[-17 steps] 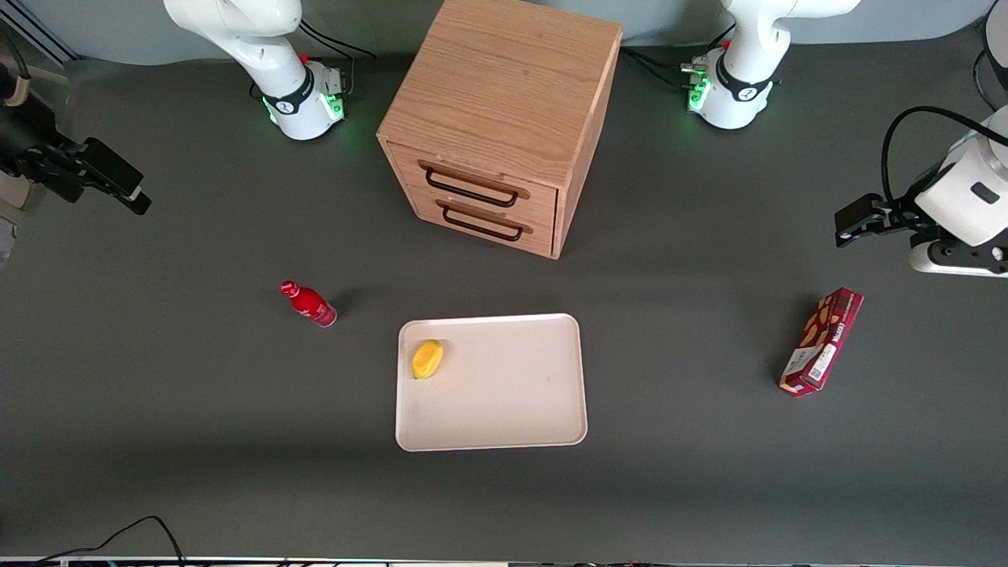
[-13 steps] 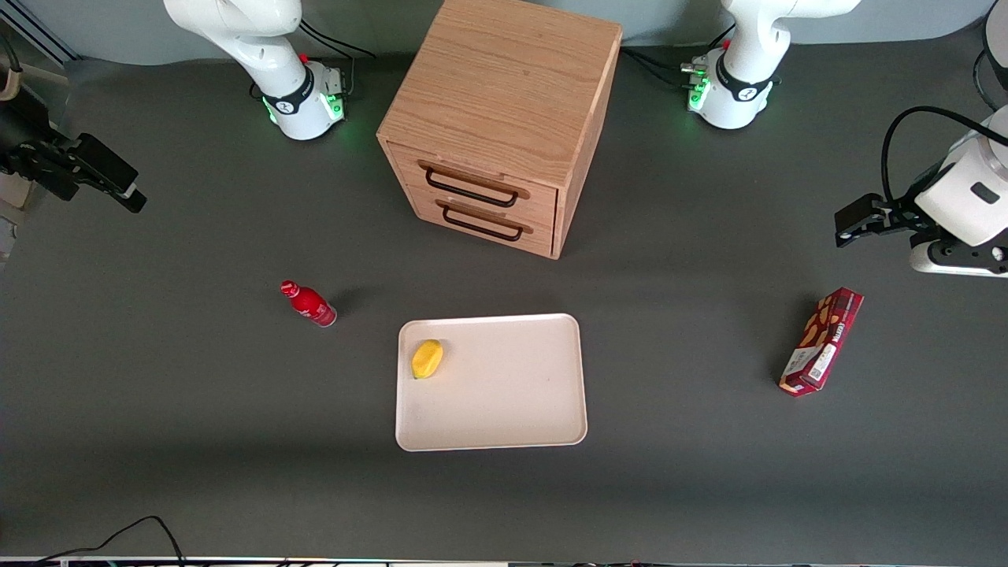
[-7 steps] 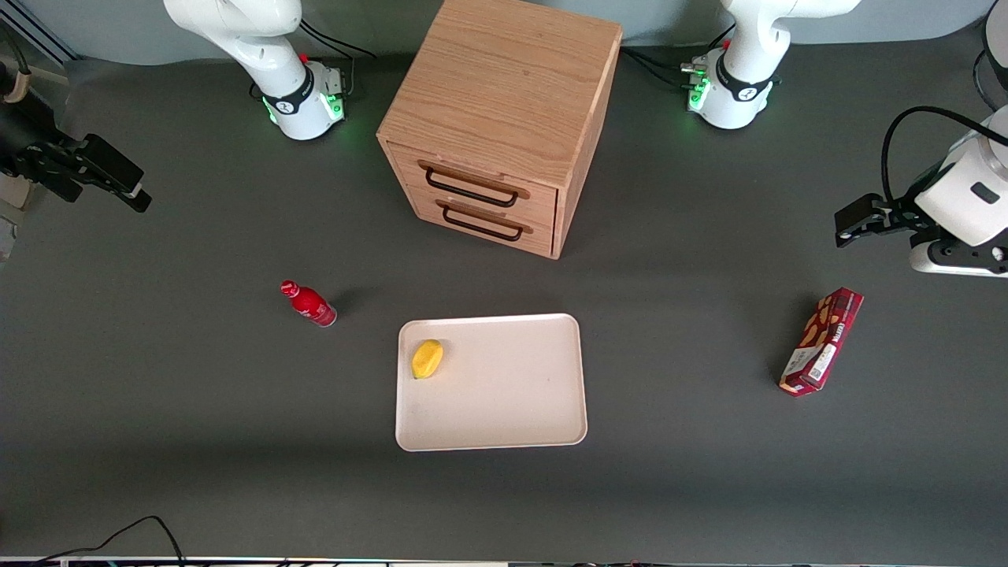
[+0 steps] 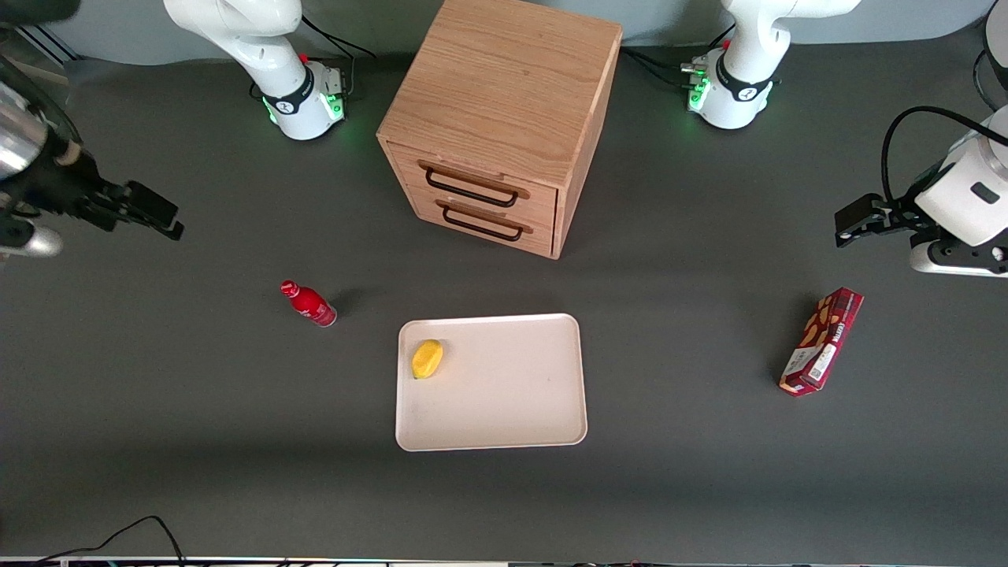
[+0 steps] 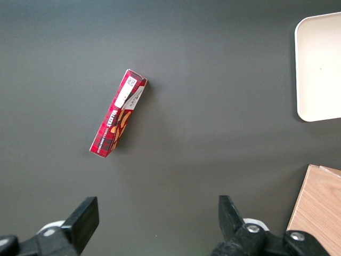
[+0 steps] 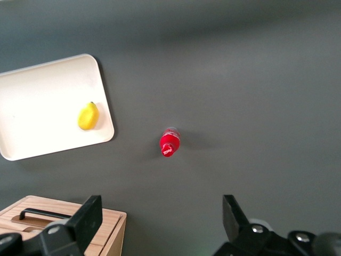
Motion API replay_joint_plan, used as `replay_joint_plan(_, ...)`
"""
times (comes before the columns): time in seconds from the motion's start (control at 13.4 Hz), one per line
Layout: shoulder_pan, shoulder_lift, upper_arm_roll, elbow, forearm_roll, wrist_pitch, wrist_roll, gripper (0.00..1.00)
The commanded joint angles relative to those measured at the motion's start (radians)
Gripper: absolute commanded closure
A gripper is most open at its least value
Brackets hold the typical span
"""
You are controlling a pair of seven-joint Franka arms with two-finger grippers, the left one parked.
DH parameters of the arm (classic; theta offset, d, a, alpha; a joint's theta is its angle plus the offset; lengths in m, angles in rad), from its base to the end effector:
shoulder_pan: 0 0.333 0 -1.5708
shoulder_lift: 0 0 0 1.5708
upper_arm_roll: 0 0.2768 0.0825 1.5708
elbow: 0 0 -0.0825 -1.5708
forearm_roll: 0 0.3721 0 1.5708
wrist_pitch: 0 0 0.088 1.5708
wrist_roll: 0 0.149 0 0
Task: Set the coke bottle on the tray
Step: 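Move the open right gripper down to the red Coca-Cola bottle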
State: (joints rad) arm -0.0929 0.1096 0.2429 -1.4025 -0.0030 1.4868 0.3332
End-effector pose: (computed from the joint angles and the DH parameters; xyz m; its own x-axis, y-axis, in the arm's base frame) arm 0.5571 0.0771 0.5538 0.9827 -0.1832 -0.0285 -0.1837 -0.9829 -0.0148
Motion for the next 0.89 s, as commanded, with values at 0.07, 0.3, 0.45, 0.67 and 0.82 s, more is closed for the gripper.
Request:
replay_joint_plan(0.07,0.004,0.018,0.006,-0.126,0.015,0.128,-0.025,0.0)
replay_joint_plan(0.3,0.002,0.018,0.021,-0.277,0.015,0.265,-0.025,0.0)
replay_joint_plan(0.45,0.002,0.015,0.03,-0.392,0.015,0.375,-0.026,0.0)
replay_joint_plan(0.67,-0.001,0.021,0.042,-0.51,0.015,0.496,-0.025,0.0)
replay_joint_plan(0.82,0.001,0.022,0.042,-0.597,0.015,0.596,-0.032,0.0)
